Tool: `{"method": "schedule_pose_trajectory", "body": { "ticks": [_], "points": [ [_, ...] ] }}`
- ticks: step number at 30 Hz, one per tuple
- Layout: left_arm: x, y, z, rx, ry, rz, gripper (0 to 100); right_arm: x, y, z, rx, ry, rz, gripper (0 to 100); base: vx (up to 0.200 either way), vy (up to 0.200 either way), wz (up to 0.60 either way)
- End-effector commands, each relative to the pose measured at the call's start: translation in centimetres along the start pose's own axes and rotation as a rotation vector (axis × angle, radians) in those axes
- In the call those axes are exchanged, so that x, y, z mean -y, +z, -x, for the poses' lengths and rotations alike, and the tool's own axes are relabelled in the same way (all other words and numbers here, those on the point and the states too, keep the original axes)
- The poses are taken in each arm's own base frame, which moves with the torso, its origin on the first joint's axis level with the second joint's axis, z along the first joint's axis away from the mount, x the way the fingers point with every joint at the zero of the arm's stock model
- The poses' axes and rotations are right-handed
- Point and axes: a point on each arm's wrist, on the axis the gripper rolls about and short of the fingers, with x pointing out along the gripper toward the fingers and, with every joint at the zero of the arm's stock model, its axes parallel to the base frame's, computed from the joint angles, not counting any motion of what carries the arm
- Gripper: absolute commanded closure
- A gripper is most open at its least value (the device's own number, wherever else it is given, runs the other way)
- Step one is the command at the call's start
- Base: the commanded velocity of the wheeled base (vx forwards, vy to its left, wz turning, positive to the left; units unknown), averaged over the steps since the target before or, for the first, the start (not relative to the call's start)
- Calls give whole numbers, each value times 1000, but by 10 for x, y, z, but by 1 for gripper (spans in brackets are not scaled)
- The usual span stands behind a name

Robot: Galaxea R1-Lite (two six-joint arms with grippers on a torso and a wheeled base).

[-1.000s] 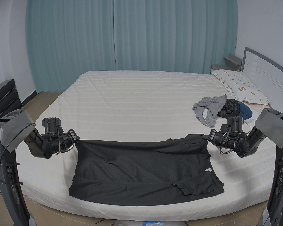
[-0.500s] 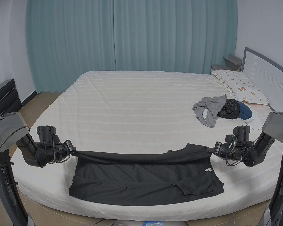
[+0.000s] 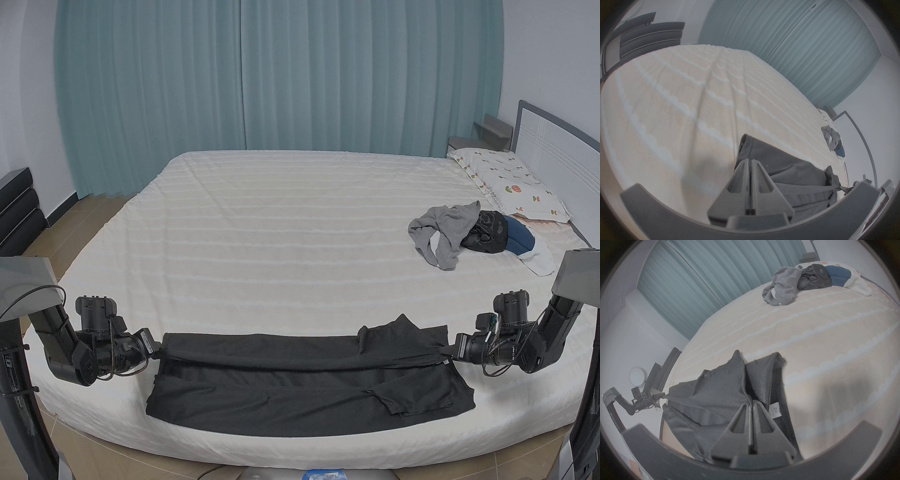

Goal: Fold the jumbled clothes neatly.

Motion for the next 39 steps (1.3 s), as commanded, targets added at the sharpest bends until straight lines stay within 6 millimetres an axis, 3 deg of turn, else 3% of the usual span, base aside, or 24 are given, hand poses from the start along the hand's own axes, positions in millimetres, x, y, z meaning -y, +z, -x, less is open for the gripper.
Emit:
{"method": "schedule_pose_trajectory", "body": {
  "ticks": [1, 4, 5, 6, 12, 17, 25, 29, 33, 39],
  "points": [
    [-6, -12, 1, -43, 14, 0, 100, 4, -9, -3, -35, -11, -2, 100, 0, 0, 0],
    [-8, -17, 2, -61, 23, -17, 100, 5, -12, -5, -49, -16, -6, 100, 0, 0, 0],
    [-9, -18, 1, -69, 25, -19, 100, 6, -12, -6, -48, -17, -6, 0, 0, 0, 0],
    [-9, -19, 2, -73, 27, -20, 0, 6, -12, -6, -49, -17, -6, 0, 0, 0, 0],
    [-9, -19, 3, -68, 27, -22, 0, 2, 2, 1, 7, 6, -29, 0, 0, 0, 0],
    [-5, -9, 5, -31, 13, -14, 0, 0, 30, 12, 94, 53, -115, 0, 0, 0, 0],
    [11, 28, -18, 75, -54, 82, 0, 18, 45, -13, 70, 31, -155, 0, 0, 0, 0],
    [16, 30, -33, 68, -59, 75, 0, 21, 50, -20, 75, 34, -158, 0, 0, 0, 0],
    [9, 23, -49, 48, -40, 78, 0, 22, 51, -24, 77, 35, -176, 0, 0, 0, 0],
    [10, 19, -55, 38, -33, 73, 0, 17, 56, -26, 91, 50, -203, 0, 0, 0, 0]
  ]
}}
